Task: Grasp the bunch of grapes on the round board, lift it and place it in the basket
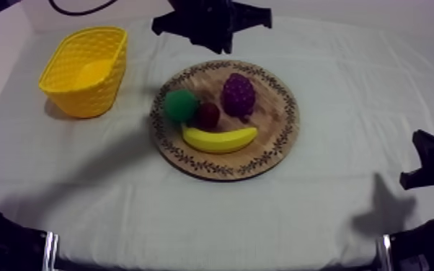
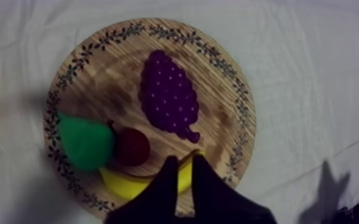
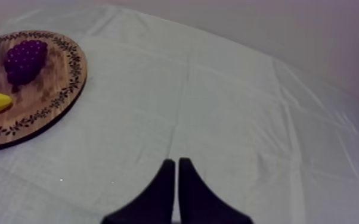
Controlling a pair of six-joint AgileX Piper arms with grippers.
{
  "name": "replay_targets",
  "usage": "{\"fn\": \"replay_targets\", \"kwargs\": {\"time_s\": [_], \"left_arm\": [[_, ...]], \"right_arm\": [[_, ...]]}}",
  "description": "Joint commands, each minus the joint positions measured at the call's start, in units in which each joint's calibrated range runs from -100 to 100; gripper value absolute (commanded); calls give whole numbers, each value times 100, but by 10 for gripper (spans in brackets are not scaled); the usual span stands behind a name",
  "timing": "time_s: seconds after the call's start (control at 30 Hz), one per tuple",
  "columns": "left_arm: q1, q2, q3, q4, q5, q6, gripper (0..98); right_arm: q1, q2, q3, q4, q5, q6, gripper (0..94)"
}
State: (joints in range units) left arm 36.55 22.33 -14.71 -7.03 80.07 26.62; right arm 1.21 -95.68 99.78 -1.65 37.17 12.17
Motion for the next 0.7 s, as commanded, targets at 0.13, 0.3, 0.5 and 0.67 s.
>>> {"fn": "replay_targets", "kwargs": {"time_s": [0.13, 0.3, 0.5, 0.67], "left_arm": [[41, -83, 285, 72, -86, -78, 638], [-10, -97, 404, 223, -174, -124, 732], [-48, -31, 430, 316, -303, -109, 767], [-75, 142, 390, 391, -449, -51, 778]], "right_arm": [[1, 0, -1, 2, 0, 2, 5], [1, 0, -1, 2, 0, 2, 5], [1, 0, -1, 2, 0, 2, 5], [1, 0, -1, 2, 0, 2, 5]]}}
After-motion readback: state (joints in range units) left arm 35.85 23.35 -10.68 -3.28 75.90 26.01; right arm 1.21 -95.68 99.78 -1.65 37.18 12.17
